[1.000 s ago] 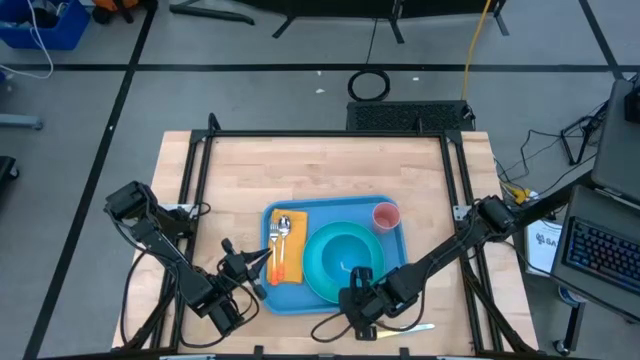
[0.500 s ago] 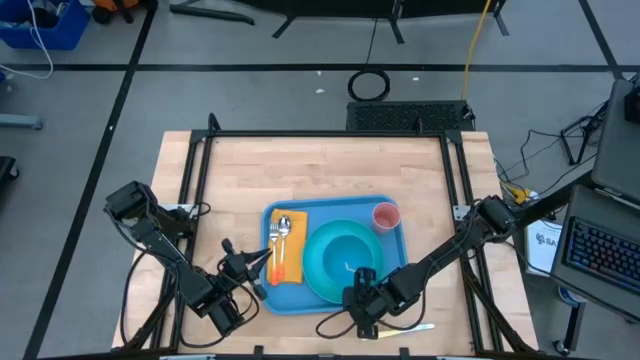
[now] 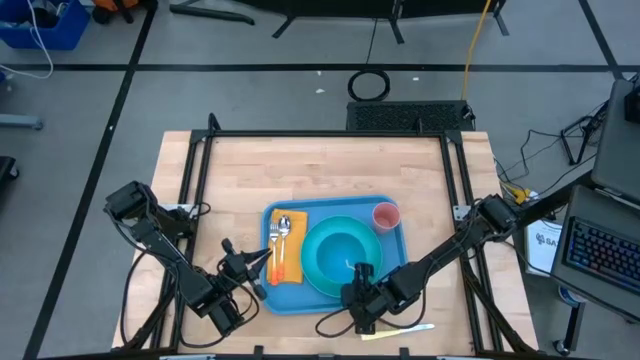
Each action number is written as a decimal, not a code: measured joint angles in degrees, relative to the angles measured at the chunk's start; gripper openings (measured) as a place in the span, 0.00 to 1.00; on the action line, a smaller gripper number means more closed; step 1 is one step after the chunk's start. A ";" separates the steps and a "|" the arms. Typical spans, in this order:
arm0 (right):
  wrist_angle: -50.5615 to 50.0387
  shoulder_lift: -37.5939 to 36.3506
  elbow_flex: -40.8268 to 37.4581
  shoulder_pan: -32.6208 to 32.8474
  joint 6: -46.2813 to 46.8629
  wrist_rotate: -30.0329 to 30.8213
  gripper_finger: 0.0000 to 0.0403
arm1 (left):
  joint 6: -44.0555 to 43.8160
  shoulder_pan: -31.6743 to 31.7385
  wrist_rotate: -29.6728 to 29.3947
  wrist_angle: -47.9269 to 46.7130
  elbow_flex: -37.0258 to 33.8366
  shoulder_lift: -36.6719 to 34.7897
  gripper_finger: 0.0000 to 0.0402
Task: Set up tray
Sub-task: Adjust the blue plate on the blue tray, then put the yellow knife to the right of the orange spoon on the yellow napkin
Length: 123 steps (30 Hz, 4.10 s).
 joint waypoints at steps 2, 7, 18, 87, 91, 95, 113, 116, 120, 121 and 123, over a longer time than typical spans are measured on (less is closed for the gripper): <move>-0.47 -0.02 0.00 -0.01 -0.09 0.00 0.25 | 0.02 0.02 0.00 0.00 0.00 0.00 0.11; -0.72 -0.06 0.00 -0.51 -1.45 0.10 0.25 | 0.02 0.02 0.02 0.00 0.00 0.00 0.11; -1.23 -0.07 -0.50 -2.02 -4.35 2.82 0.25 | 0.02 0.02 0.08 -0.01 0.00 0.00 0.11; 2.12 -1.20 -6.16 15.83 26.47 -3.99 0.25 | 2.08 1.35 0.56 3.94 0.00 0.00 0.11; 2.16 -0.56 -6.21 15.88 26.74 -6.24 0.25 | 5.02 1.35 0.96 5.80 0.00 0.00 0.11; 2.13 -0.54 -6.23 15.92 26.35 -6.26 0.25 | 7.78 1.42 1.05 7.53 0.00 0.00 0.11; 7.63 -0.32 -12.93 17.26 25.80 -6.92 0.25 | 8.41 1.57 1.93 7.91 0.00 0.00 0.11; 7.83 -0.26 -13.22 17.26 25.48 -6.90 0.24 | 8.68 1.57 1.93 7.99 0.00 0.00 0.11; 7.79 -0.21 -13.25 17.30 22.45 -5.56 0.19 | 9.12 1.80 1.96 8.52 0.00 0.00 0.11; 7.67 -0.18 -13.26 17.30 21.65 -5.55 0.17 | 9.56 1.95 2.07 8.89 0.00 0.00 0.11; 7.63 -0.17 -13.27 17.24 19.96 -5.10 0.14 | 10.50 2.30 2.57 9.47 0.00 0.00 0.11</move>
